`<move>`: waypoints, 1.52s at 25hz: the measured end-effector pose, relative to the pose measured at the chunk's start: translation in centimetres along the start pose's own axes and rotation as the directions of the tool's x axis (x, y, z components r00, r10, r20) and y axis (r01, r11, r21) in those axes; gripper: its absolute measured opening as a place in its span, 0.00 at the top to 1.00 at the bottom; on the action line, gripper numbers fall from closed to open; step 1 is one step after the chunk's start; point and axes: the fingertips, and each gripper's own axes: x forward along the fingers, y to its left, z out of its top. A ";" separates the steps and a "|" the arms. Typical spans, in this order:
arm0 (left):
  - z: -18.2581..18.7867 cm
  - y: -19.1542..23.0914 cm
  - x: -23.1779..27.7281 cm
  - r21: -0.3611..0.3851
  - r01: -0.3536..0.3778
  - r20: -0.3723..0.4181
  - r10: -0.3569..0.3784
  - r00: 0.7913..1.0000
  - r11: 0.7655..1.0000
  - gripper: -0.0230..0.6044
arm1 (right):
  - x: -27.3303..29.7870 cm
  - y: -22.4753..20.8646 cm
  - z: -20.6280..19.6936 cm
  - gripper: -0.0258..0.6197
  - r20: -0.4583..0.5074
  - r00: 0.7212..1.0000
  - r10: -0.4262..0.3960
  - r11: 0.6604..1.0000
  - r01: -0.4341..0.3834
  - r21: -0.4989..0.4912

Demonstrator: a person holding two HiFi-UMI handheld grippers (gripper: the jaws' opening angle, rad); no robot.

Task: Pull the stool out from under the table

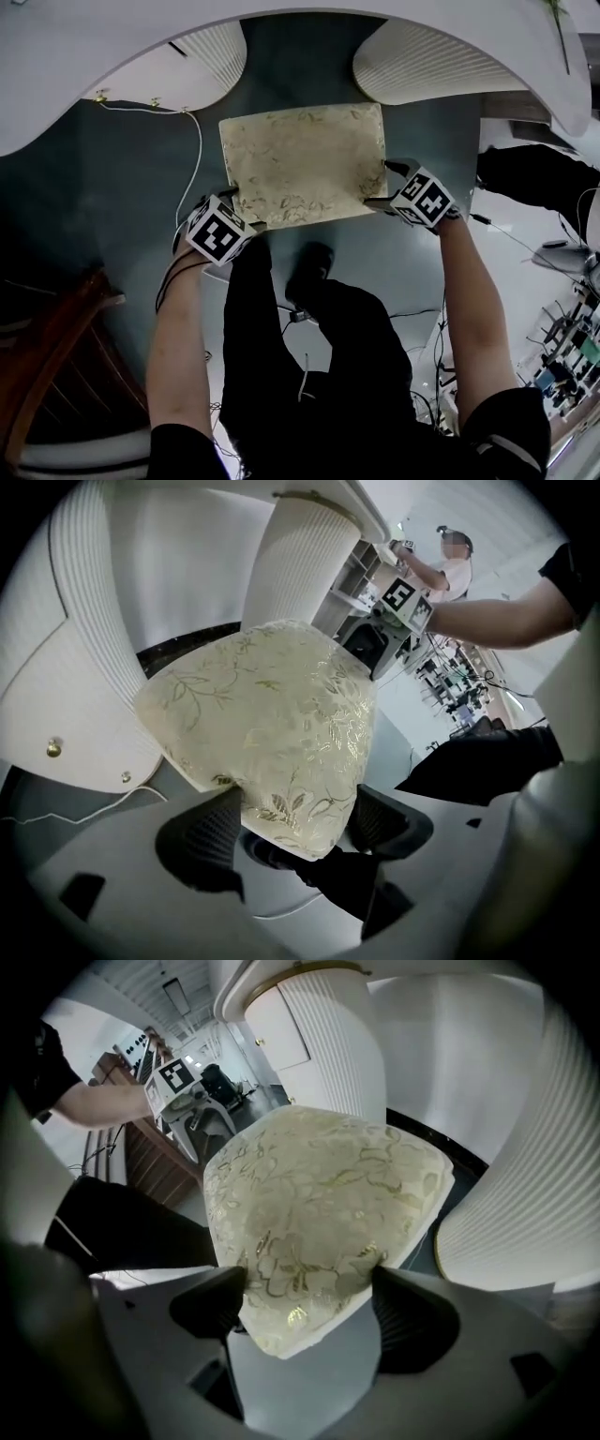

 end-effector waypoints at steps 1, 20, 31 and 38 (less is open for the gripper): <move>0.0 0.3 0.0 -0.022 -0.019 0.017 0.020 1.000 1.000 0.36 | -0.1 0.1 0.0 0.30 0.010 1.000 -0.002 1.000 0.002 0.003; -2.0 -3.3 0.8 -0.229 -0.235 0.062 0.255 0.965 0.945 0.41 | -1.3 7.4 -5.4 0.46 0.044 0.989 -0.138 0.947 0.119 0.298; 2.4 -11.5 -13.1 -0.280 -0.289 0.206 0.351 0.913 0.915 0.57 | -16.8 16.1 -2.8 0.56 0.258 0.952 -0.163 0.899 0.036 0.437; 7.0 -19.2 -21.4 -0.282 -0.285 0.346 0.374 0.861 0.916 0.63 | -23.7 22.7 -1.8 0.64 0.371 0.901 -0.227 0.909 0.059 0.412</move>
